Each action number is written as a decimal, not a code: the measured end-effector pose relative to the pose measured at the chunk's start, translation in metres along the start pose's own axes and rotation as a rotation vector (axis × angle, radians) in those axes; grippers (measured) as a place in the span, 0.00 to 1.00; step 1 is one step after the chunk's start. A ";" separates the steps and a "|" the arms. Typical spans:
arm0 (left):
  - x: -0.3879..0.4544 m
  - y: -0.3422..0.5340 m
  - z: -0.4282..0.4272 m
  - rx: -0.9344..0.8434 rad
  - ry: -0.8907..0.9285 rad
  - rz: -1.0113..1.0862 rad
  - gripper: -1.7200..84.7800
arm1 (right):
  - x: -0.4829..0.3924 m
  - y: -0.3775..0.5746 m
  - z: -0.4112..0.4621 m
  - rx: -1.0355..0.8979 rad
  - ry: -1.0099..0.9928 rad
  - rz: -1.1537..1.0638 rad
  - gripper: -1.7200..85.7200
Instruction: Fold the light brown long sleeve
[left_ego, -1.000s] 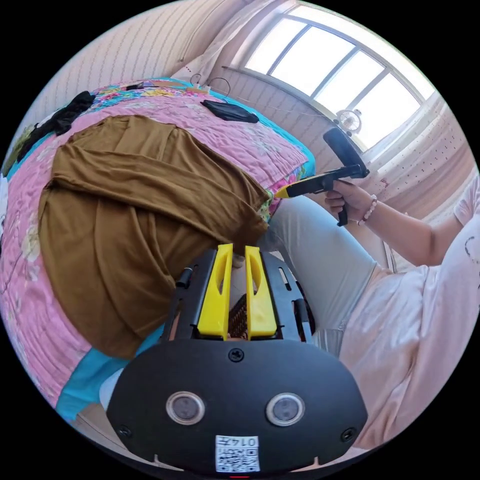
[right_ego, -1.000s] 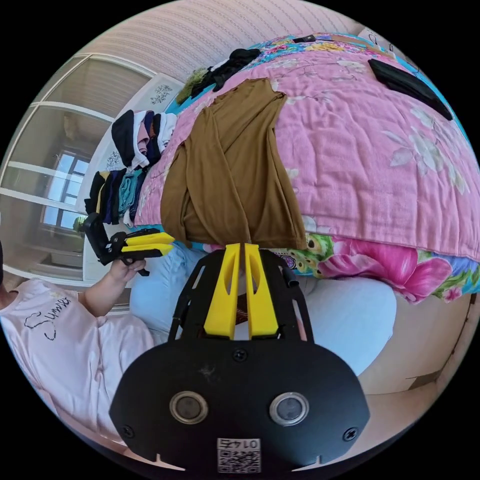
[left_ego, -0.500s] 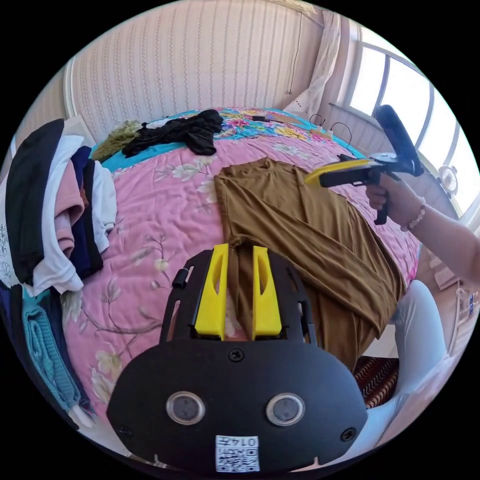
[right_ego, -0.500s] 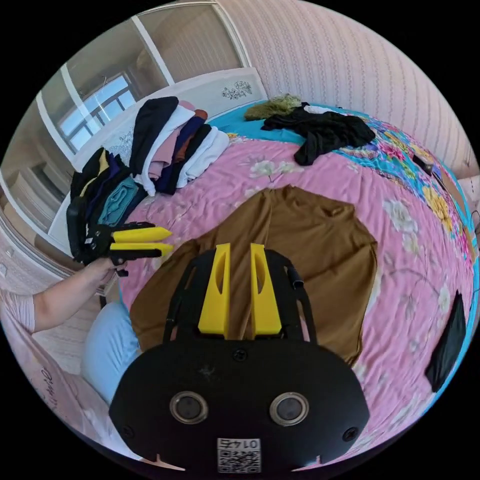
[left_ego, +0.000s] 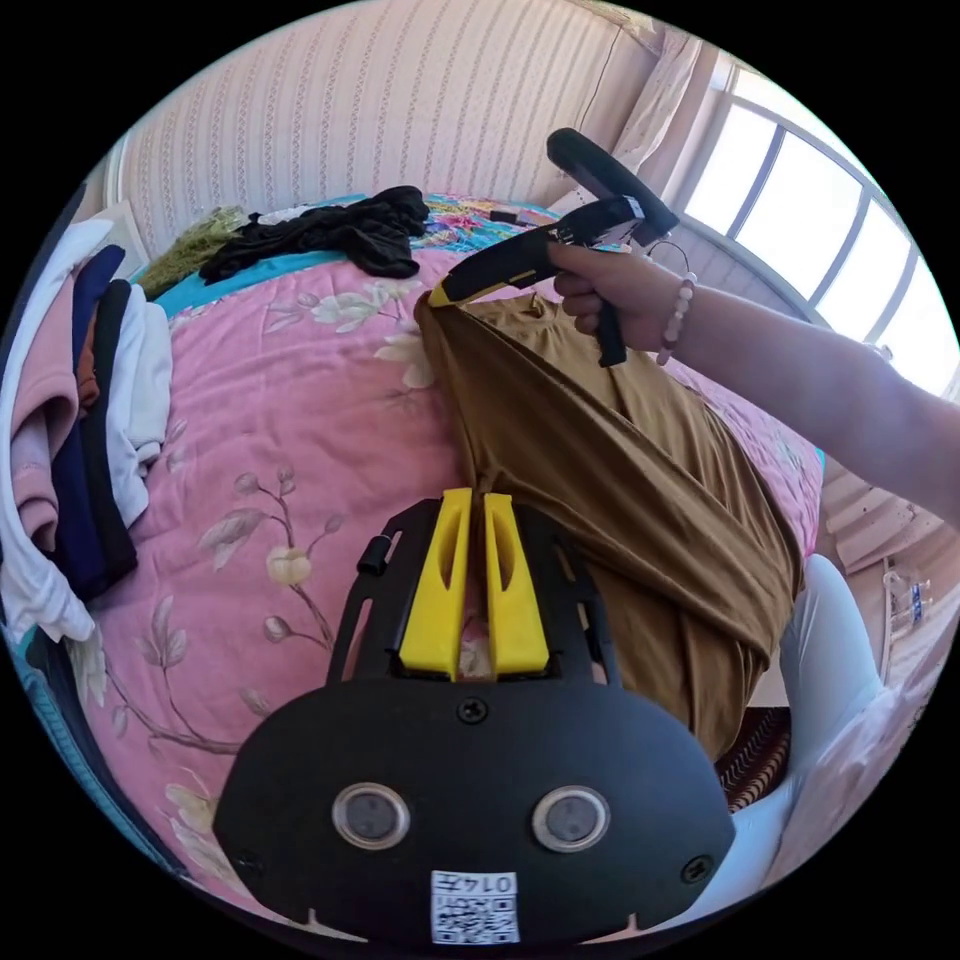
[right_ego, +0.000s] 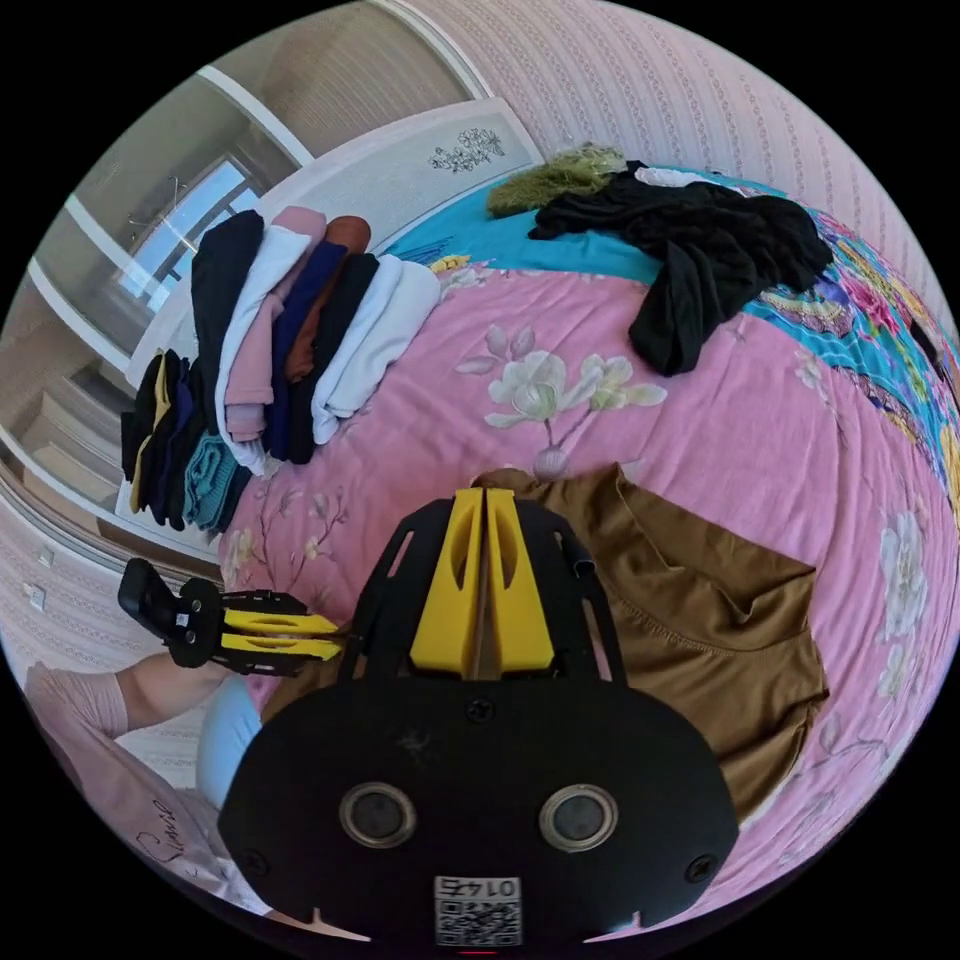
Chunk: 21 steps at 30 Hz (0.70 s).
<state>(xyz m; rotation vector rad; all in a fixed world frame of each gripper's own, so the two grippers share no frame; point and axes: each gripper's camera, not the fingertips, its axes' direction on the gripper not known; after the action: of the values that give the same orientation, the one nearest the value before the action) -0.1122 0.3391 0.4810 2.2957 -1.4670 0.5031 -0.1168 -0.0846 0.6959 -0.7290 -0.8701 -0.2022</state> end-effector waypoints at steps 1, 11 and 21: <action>-0.006 -0.002 -0.005 0.013 0.009 -0.009 0.02 | -0.005 -0.009 0.000 0.012 -0.004 -0.012 0.02; -0.064 -0.012 -0.008 -0.041 0.086 -0.149 0.07 | -0.006 -0.027 0.031 -0.110 0.041 -0.002 0.07; -0.125 -0.054 -0.045 0.067 0.093 -0.228 0.08 | 0.066 0.061 -0.139 0.095 0.188 0.032 0.11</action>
<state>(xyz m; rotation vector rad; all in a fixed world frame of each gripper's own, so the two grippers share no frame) -0.1170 0.4796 0.4536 2.4176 -1.1432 0.5899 0.0399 -0.1220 0.6565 -0.6240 -0.6843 -0.1961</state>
